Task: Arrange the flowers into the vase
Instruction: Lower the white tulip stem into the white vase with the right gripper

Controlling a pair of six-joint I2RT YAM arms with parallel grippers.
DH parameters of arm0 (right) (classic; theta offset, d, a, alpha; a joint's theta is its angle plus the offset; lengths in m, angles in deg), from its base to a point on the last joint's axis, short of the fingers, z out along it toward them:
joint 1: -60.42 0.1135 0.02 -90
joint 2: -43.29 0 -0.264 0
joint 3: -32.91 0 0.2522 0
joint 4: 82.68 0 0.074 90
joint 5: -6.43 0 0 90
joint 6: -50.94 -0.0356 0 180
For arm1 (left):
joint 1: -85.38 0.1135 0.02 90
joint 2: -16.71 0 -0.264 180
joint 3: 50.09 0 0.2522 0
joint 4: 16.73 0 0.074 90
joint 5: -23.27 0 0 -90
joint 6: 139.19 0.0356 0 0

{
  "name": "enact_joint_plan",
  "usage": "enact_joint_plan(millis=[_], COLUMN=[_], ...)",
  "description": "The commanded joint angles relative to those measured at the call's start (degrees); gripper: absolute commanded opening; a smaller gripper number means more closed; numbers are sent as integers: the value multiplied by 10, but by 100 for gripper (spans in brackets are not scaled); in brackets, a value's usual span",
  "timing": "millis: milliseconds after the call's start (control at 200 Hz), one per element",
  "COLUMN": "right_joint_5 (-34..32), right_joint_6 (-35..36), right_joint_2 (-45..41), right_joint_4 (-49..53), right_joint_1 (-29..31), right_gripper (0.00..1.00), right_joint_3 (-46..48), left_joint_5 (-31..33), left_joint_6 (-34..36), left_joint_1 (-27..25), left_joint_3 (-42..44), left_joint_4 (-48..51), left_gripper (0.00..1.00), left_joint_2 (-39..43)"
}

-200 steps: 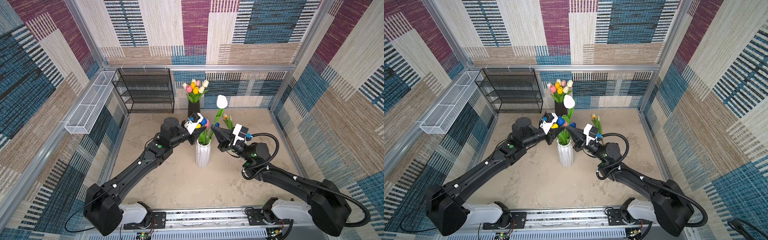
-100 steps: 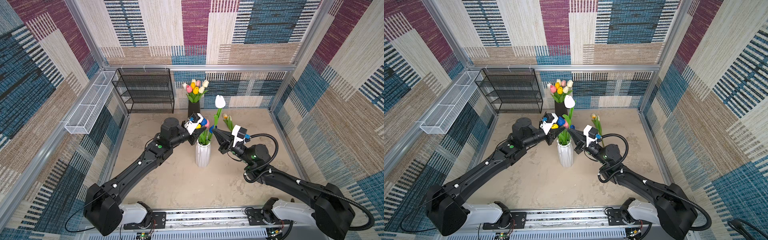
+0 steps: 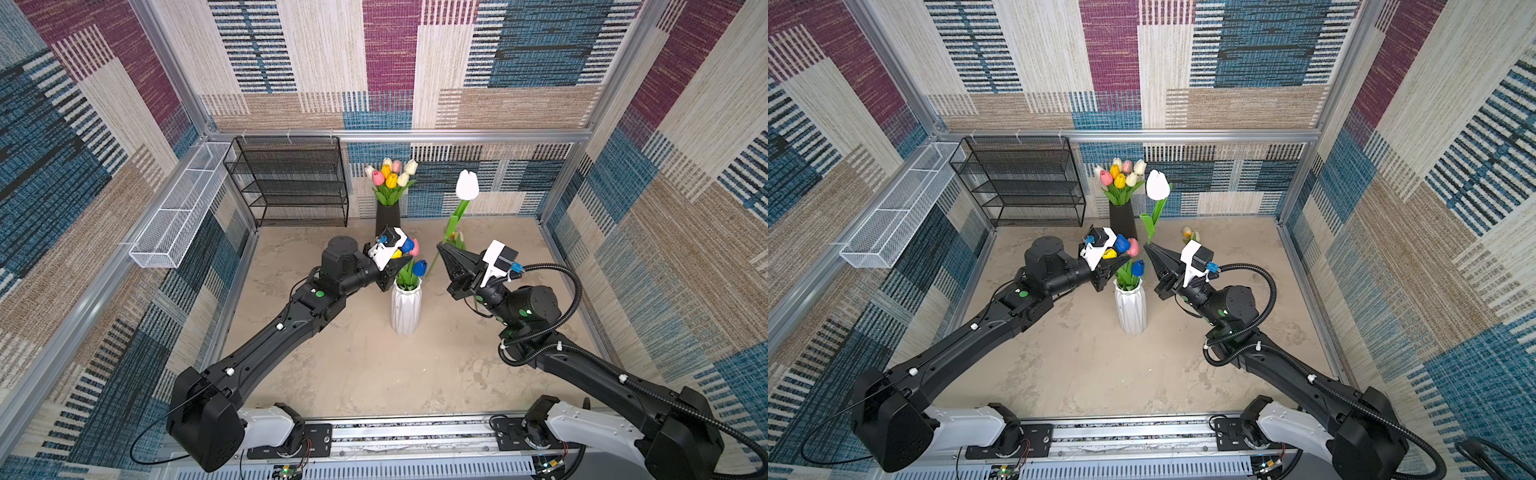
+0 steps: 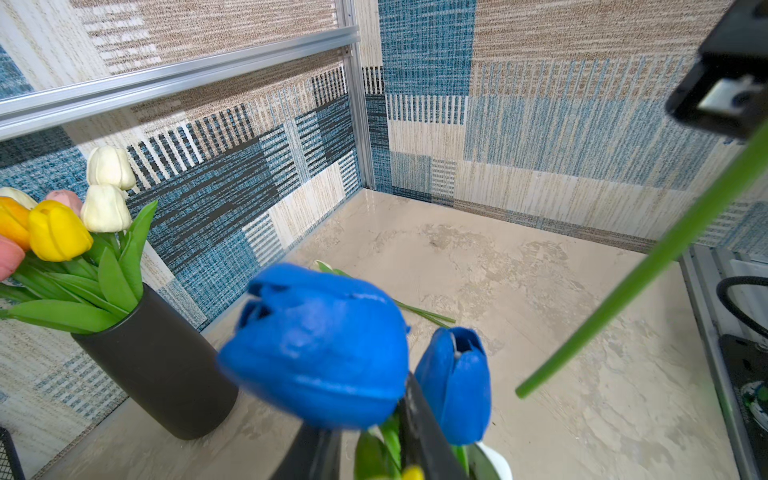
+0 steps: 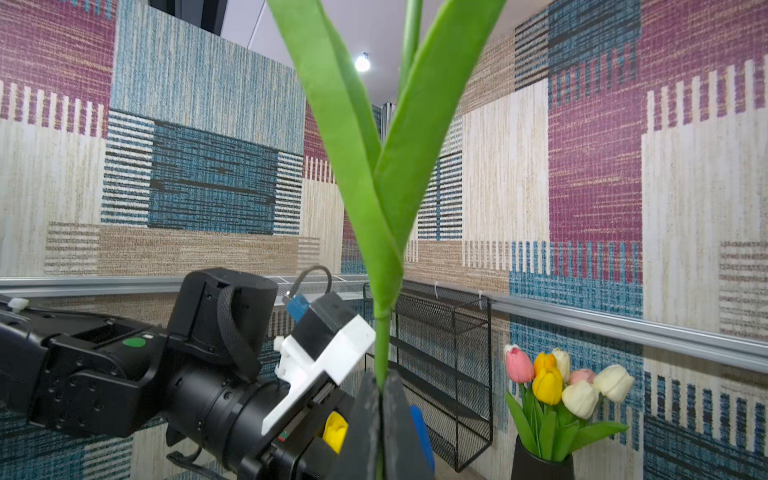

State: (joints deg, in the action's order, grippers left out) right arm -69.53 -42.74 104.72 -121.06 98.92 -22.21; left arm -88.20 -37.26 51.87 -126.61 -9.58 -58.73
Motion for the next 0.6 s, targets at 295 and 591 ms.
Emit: enact_joint_plan(millis=[295,591], right_joint_5=[42,48], right_joint_6=[-50,-52], right_joint_2=[100,122], right_joint_4=[-113,-113], right_joint_1=[12,17], right_gripper=[0,0], right_joint_3=[-9,-6], left_joint_5=[-5,-4], left_joint_6=[3,6], left_joint_1=[0,0], left_joint_3=[1,-2], left_joint_4=[-16,-13], left_gripper=[27,27], left_joint_2=[6,4])
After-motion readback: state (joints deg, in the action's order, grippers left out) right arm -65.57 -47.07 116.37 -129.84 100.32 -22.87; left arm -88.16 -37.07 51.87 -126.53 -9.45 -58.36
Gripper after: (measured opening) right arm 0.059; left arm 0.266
